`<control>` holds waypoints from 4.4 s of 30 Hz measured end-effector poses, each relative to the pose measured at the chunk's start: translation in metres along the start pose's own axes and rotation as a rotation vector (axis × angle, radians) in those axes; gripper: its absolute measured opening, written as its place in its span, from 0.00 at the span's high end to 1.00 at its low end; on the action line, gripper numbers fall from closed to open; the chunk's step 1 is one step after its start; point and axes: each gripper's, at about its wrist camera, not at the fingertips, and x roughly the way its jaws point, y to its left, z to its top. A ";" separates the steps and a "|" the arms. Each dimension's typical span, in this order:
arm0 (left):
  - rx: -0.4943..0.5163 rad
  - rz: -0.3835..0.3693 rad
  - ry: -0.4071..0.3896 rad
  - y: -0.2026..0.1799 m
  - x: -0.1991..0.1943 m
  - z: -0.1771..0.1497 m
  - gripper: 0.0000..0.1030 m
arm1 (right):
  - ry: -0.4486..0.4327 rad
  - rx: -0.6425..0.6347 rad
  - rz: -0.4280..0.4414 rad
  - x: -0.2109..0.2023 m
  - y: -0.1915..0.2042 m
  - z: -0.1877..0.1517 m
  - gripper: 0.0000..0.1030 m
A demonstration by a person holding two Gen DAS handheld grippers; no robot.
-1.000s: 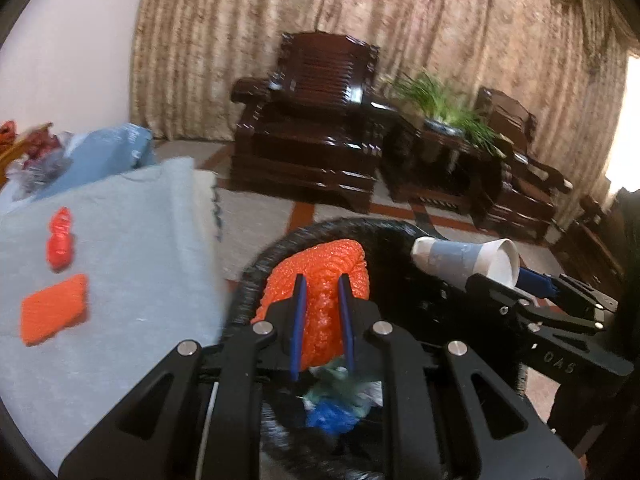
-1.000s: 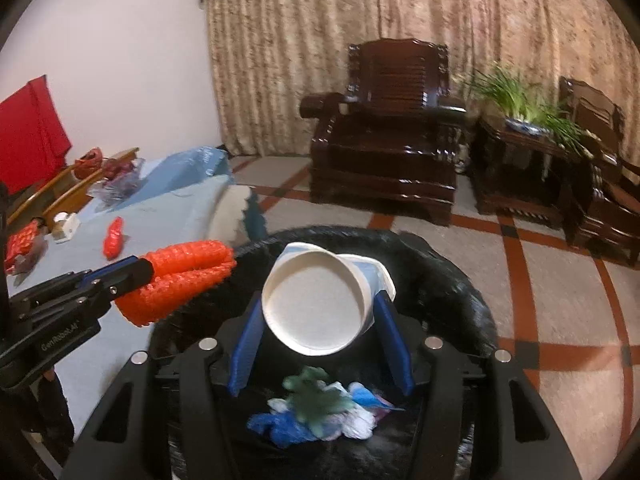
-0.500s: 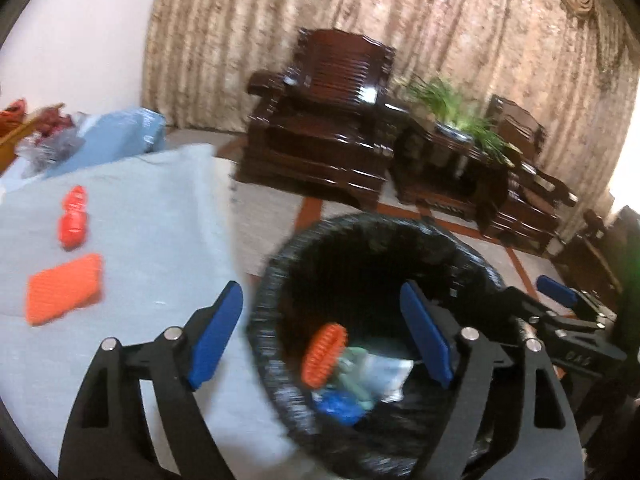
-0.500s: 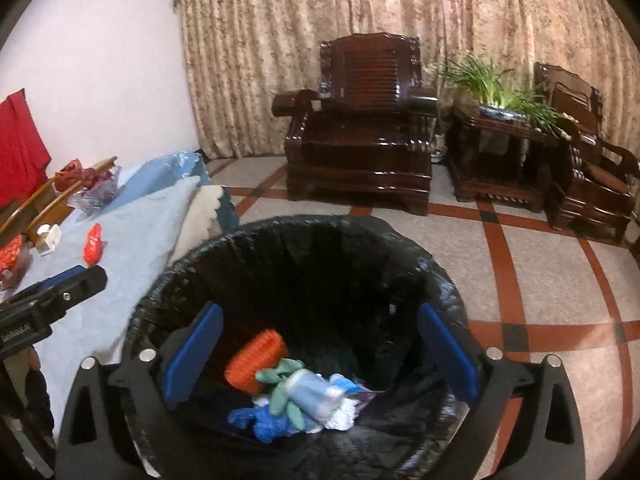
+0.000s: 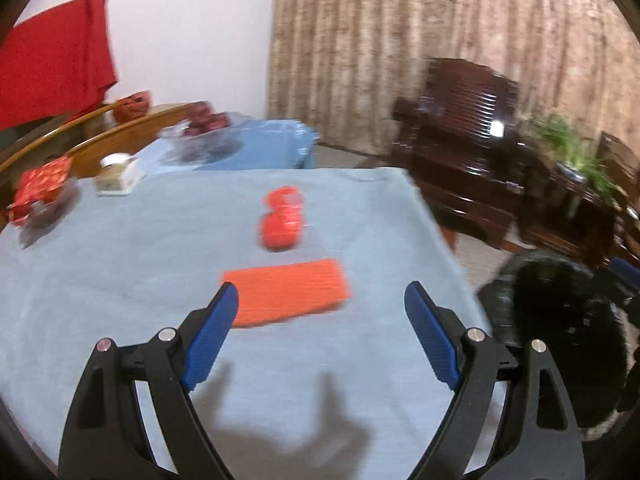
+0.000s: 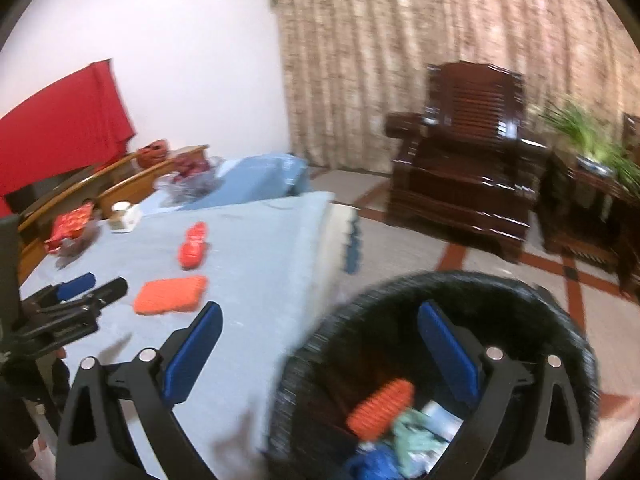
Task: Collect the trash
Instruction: 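Return to the table and grasp the orange foam net with the left tool, then grasp the red plastic bag with the right tool and lift it, then carry the orange net and red bag over the bin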
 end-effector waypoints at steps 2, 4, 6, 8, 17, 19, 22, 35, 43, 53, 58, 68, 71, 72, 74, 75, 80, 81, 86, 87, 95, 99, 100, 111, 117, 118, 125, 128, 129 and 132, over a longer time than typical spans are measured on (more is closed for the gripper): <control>-0.016 0.029 0.009 0.017 0.006 0.002 0.20 | -0.005 -0.013 0.037 0.014 0.016 0.005 0.07; -0.025 0.048 0.018 0.030 0.012 0.002 0.20 | -0.001 -0.029 0.068 0.031 0.033 0.009 0.07; -0.042 0.058 0.030 0.042 0.020 0.004 0.20 | 0.004 -0.043 0.090 0.046 0.047 0.012 0.07; -0.052 0.065 0.040 0.051 0.028 0.004 0.20 | 0.015 -0.056 0.104 0.061 0.059 0.014 0.07; -0.072 0.070 0.151 0.067 0.090 -0.004 0.20 | 0.069 -0.085 0.115 0.117 0.087 0.015 0.07; -0.075 0.067 0.175 0.067 0.101 -0.008 0.20 | 0.077 -0.089 0.110 0.124 0.088 0.015 0.07; -0.076 0.062 0.210 0.067 0.116 -0.012 0.20 | 0.084 -0.099 0.106 0.132 0.088 0.015 0.07; -0.088 -0.048 0.230 0.051 0.125 -0.009 0.91 | 0.097 -0.123 0.103 0.150 0.094 0.016 0.07; -0.155 0.002 0.145 0.078 0.104 0.003 0.92 | 0.089 -0.130 0.117 0.162 0.107 0.024 0.07; -0.196 0.125 0.084 0.128 0.094 0.023 0.92 | 0.116 -0.129 0.153 0.208 0.152 0.034 0.07; -0.217 0.165 0.084 0.145 0.099 0.026 0.92 | 0.159 -0.131 0.144 0.240 0.171 0.035 0.10; -0.234 0.177 0.092 0.159 0.104 0.020 0.92 | 0.315 -0.154 0.189 0.290 0.193 0.029 0.57; -0.238 0.168 0.087 0.158 0.100 0.018 0.92 | 0.320 -0.163 0.230 0.284 0.197 0.029 0.67; -0.242 0.165 0.084 0.158 0.098 0.018 0.92 | 0.316 -0.162 0.240 0.280 0.197 0.030 0.68; -0.248 0.158 0.070 0.156 0.089 0.019 0.92 | 0.293 -0.152 0.248 0.269 0.194 0.033 0.69; -0.249 0.156 0.063 0.156 0.086 0.019 0.92 | 0.276 -0.143 0.256 0.261 0.192 0.036 0.69; -0.248 0.129 0.005 0.148 0.055 0.028 0.92 | 0.207 -0.143 0.268 0.221 0.184 0.047 0.69; -0.246 0.124 -0.004 0.144 0.050 0.029 0.92 | 0.195 -0.149 0.267 0.213 0.183 0.048 0.69; -0.221 0.094 -0.040 0.121 0.021 0.034 0.92 | 0.130 -0.146 0.269 0.168 0.167 0.052 0.69; -0.215 0.088 -0.045 0.115 0.016 0.034 0.92 | 0.120 -0.140 0.268 0.159 0.163 0.052 0.69; -0.147 0.008 -0.070 0.061 -0.018 0.038 0.92 | 0.075 -0.098 0.241 0.101 0.124 0.053 0.68; -0.116 -0.037 -0.077 0.033 -0.031 0.037 0.92 | 0.055 -0.087 0.219 0.078 0.106 0.054 0.68; -0.112 -0.046 -0.077 0.028 -0.033 0.037 0.92 | 0.049 -0.084 0.213 0.071 0.101 0.054 0.68; -0.032 -0.175 -0.089 -0.043 -0.061 0.033 0.92 | -0.010 -0.041 0.122 0.003 0.040 0.046 0.68; 0.015 -0.240 -0.091 -0.082 -0.072 0.030 0.92 | -0.028 -0.019 0.055 -0.029 0.004 0.037 0.68; 0.026 -0.254 -0.091 -0.090 -0.073 0.028 0.92 | -0.029 -0.016 0.046 -0.032 0.000 0.035 0.68; 0.079 -0.329 -0.078 -0.130 -0.074 0.021 0.92 | -0.041 0.028 -0.036 -0.059 -0.044 0.024 0.68; 0.103 -0.361 -0.071 -0.148 -0.072 0.018 0.92 | -0.042 0.037 -0.069 -0.069 -0.057 0.018 0.68; 0.108 -0.373 -0.065 -0.154 -0.070 0.017 0.92 | -0.041 0.040 -0.080 -0.072 -0.062 0.016 0.68; 0.137 -0.408 -0.049 -0.173 -0.066 0.012 0.92 | -0.037 0.052 -0.113 -0.080 -0.077 0.009 0.68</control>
